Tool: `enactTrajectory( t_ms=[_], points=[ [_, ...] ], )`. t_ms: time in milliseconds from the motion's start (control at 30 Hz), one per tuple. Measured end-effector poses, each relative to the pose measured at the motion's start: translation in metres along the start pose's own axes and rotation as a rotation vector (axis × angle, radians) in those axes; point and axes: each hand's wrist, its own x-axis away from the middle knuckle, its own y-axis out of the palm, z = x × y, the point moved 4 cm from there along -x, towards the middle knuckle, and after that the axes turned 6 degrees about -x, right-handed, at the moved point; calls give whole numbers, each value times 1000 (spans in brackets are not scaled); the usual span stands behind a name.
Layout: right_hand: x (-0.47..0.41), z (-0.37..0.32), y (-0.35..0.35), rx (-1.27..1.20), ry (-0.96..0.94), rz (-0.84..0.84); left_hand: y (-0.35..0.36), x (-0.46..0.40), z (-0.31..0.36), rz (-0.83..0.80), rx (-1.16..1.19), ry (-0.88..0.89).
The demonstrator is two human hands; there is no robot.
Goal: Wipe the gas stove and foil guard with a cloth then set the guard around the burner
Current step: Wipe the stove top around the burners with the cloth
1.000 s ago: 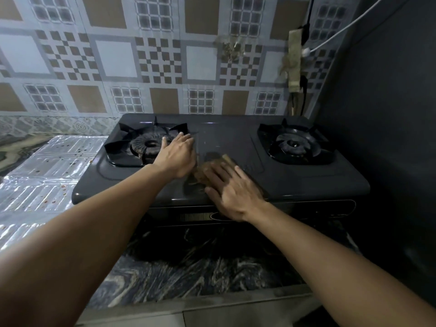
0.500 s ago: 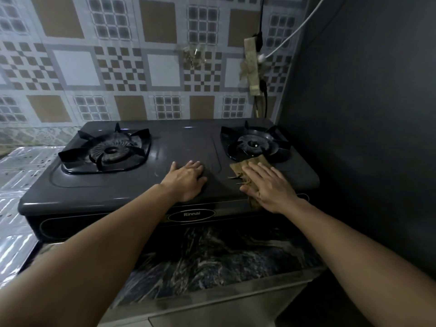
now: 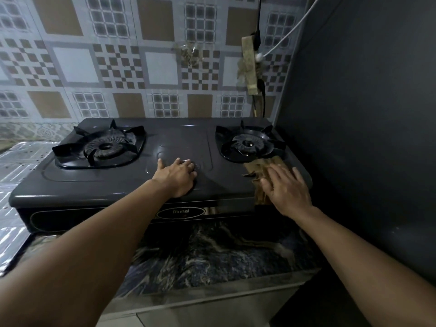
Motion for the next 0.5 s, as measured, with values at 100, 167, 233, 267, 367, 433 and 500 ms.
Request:
enactTrajectory(
  t_ms=[100, 167, 233, 267, 367, 433, 500],
  points=[
    [1, 34, -5, 1, 89, -21, -1, 0, 2, 3, 2, -12],
    [-2, 39, -6, -13, 92, -32, -3, -1, 3, -14, -22, -14],
    [-7, 42, -6, -72, 151, -11, -3, 1, 5, -26, -28, -22],
    [-9, 45, -5, -115, 198, -8, -3, 1, 6, -24, -20, -27],
    [-11, 48, -5, -217, 323, 46, -1, 3, 6, -18, 1, -45],
    [-5, 49, -9, -259, 477, 98, 1, 4, 6, -29, 4, -57],
    [1, 48, -12, -295, 561, 100, 0, 4, 8, -37, 0, -60]
  ],
)
